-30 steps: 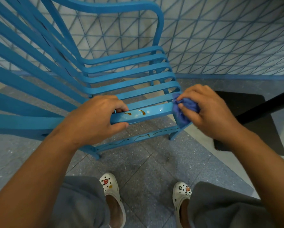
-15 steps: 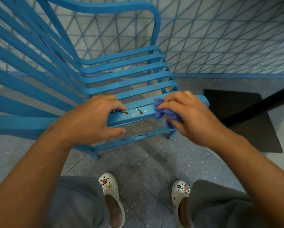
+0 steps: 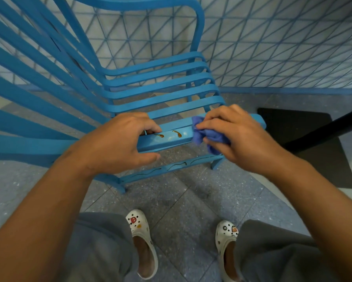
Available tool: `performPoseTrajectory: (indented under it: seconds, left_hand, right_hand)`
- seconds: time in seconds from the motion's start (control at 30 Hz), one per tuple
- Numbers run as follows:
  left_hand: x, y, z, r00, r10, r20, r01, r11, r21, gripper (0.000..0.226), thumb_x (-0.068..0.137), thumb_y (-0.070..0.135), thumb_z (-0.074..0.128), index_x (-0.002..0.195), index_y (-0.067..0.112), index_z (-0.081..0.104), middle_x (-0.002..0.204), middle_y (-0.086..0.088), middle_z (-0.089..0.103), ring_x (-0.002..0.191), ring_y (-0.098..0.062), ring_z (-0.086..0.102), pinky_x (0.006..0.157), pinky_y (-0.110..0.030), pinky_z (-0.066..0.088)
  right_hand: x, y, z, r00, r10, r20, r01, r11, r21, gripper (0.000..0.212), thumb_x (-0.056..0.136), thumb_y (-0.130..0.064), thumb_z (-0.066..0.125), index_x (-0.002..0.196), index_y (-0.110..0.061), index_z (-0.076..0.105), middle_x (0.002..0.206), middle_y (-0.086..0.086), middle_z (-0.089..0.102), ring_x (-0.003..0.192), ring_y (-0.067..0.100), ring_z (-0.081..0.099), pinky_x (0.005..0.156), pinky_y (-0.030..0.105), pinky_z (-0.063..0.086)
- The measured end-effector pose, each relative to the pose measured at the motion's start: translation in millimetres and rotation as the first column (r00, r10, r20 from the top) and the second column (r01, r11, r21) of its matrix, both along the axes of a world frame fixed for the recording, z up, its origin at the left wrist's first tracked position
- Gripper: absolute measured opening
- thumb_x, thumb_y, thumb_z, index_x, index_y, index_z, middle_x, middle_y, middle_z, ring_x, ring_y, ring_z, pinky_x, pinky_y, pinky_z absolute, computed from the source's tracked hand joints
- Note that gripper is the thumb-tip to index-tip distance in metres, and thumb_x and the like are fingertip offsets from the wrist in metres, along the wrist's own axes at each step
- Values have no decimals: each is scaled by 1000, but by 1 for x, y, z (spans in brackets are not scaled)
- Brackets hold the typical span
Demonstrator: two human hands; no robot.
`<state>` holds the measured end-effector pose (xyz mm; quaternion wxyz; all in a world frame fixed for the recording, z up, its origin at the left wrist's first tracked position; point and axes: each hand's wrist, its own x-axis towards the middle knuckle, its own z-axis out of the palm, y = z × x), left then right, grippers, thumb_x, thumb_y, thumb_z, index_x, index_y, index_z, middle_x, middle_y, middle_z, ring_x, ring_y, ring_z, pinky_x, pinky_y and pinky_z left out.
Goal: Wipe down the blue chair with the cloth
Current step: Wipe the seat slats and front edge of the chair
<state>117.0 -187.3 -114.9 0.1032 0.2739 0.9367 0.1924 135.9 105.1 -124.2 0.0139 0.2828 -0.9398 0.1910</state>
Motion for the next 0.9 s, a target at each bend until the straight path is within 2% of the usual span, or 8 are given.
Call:
performPoseTrajectory:
  seconds: [0.13, 0.3, 0.33, 0.43, 0.5, 0.57, 0.73, 0.9]
  left_hand:
    - [5, -1, 1, 998, 47, -38, -46, 999, 2, 42, 83, 47, 73, 121, 30, 68, 101, 20, 59, 88, 2, 51, 79, -14, 42]
    - [15, -13, 7, 983, 145, -115, -149, 989, -25, 37, 80, 53, 69, 110, 30, 72, 98, 14, 63, 87, -8, 57, 78, -36, 53]
    - [17, -17, 8, 978, 164, -129, -169, 985, -30, 37, 79, 55, 68, 108, 31, 72, 96, 14, 64, 86, -9, 58, 75, -39, 54]
    - [23, -25, 9, 968, 196, -159, -205, 978, -39, 34, 80, 55, 70, 107, 34, 72, 95, 15, 62, 85, -10, 57, 73, -40, 53]
    - [26, -27, 8, 965, 199, -169, -207, 978, -34, 36, 80, 56, 68, 109, 35, 71, 97, 16, 62, 87, -10, 57, 74, -40, 53]
    - [28, -27, 8, 965, 200, -170, -207, 978, -24, 38, 80, 58, 64, 110, 36, 71, 98, 17, 62, 87, -10, 58, 74, -40, 54]
    - [26, -26, 7, 970, 189, -150, -193, 981, -7, 40, 80, 60, 59, 109, 35, 71, 94, 18, 58, 86, -9, 57, 75, -40, 54]
    - [23, -26, 8, 973, 183, -144, -184, 983, 3, 42, 79, 61, 58, 108, 34, 71, 92, 20, 55, 84, -6, 55, 75, -36, 54]
  right_hand:
    - [-3, 6, -2, 998, -63, -19, 64, 998, 7, 42, 93, -38, 57, 129, -18, 64, 122, 0, 60, 111, 22, 50, 92, 47, 47]
    - [6, -33, -16, 998, -50, -48, 48, 998, -27, 64, 91, -68, 53, 129, -17, 63, 124, 0, 58, 113, 18, 52, 98, 36, 43]
    - [8, -42, -19, 996, -66, -60, 61, 995, -76, 63, 91, -66, 57, 126, -15, 66, 121, 1, 61, 111, 20, 56, 97, 38, 45]
    - [7, -53, -22, 991, -96, -94, 78, 980, -183, 39, 95, -45, 66, 114, -13, 74, 113, 4, 66, 99, 22, 63, 88, 42, 53]
    - [-1, -43, -16, 998, -58, -2, 57, 980, -189, 32, 96, -42, 63, 114, -19, 74, 115, -4, 65, 100, 15, 63, 88, 39, 56]
    - [-7, -28, -10, 996, -33, 81, 49, 976, -213, 34, 93, -45, 63, 115, -21, 74, 117, -9, 65, 103, 9, 64, 91, 36, 57]
    - [-4, -20, -7, 991, -79, 109, 100, 974, -203, 41, 89, -44, 65, 121, -19, 72, 127, -8, 63, 114, 9, 61, 100, 33, 53]
    - [5, -43, -14, 993, 22, 114, -9, 993, -115, 48, 92, -35, 58, 136, -18, 60, 137, -6, 50, 119, 8, 51, 99, 14, 39]
